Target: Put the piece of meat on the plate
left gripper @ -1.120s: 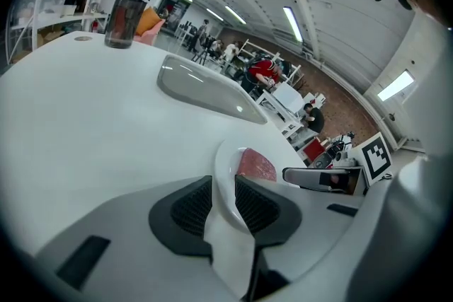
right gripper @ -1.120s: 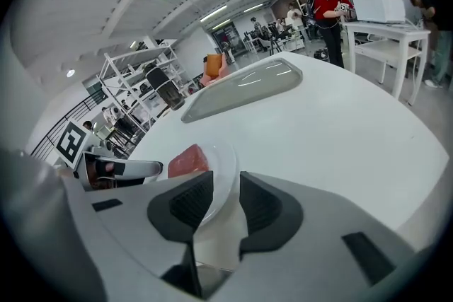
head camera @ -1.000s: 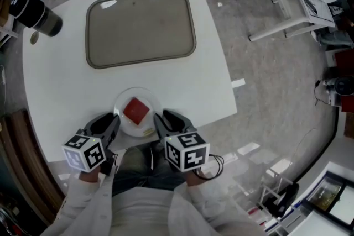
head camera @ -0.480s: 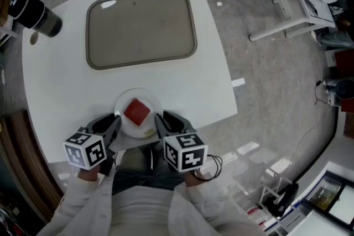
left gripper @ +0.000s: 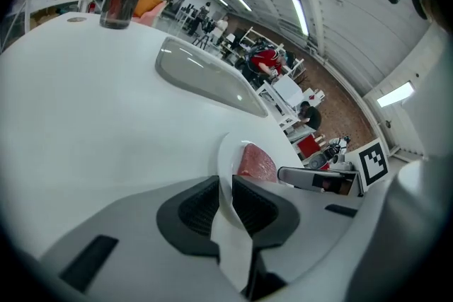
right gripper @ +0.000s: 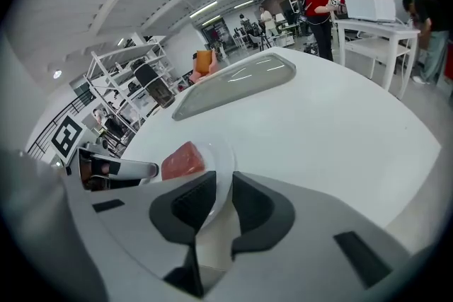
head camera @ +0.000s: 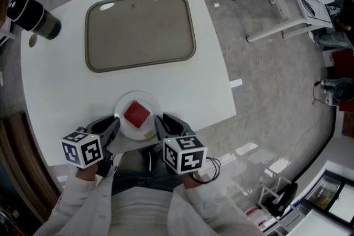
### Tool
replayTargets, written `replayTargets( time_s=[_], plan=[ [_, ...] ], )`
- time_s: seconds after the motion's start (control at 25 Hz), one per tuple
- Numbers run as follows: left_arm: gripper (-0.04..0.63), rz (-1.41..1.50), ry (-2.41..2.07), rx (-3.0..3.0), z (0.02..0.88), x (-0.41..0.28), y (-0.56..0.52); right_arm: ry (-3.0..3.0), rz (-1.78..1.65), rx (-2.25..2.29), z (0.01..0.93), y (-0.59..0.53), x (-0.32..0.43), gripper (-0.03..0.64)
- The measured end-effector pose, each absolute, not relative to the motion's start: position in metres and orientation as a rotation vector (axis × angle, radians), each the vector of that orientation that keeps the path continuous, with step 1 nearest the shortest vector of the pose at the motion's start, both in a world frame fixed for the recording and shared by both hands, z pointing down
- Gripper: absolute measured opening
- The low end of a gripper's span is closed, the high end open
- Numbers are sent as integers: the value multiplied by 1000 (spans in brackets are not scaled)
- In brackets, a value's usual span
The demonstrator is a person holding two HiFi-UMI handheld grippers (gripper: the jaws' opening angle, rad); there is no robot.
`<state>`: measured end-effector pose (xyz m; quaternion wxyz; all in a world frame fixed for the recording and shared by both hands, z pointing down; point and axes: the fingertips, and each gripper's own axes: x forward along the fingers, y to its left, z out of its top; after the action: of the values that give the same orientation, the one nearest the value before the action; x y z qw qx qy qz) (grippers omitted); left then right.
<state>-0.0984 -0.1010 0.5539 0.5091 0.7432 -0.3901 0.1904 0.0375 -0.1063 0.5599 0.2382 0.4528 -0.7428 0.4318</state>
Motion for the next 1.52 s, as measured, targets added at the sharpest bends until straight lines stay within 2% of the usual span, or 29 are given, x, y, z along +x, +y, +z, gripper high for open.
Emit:
replayTargets(
  time_s=[1.04, 1.52],
  plan=[
    [51, 469, -869, 1827, 539, -111, -123, -1935, 1262, 1350, 546, -117, 28, 69],
    [51, 454, -908, 1816, 535, -112, -154, -1971, 1300, 1325, 543, -159, 28, 66]
  ],
)
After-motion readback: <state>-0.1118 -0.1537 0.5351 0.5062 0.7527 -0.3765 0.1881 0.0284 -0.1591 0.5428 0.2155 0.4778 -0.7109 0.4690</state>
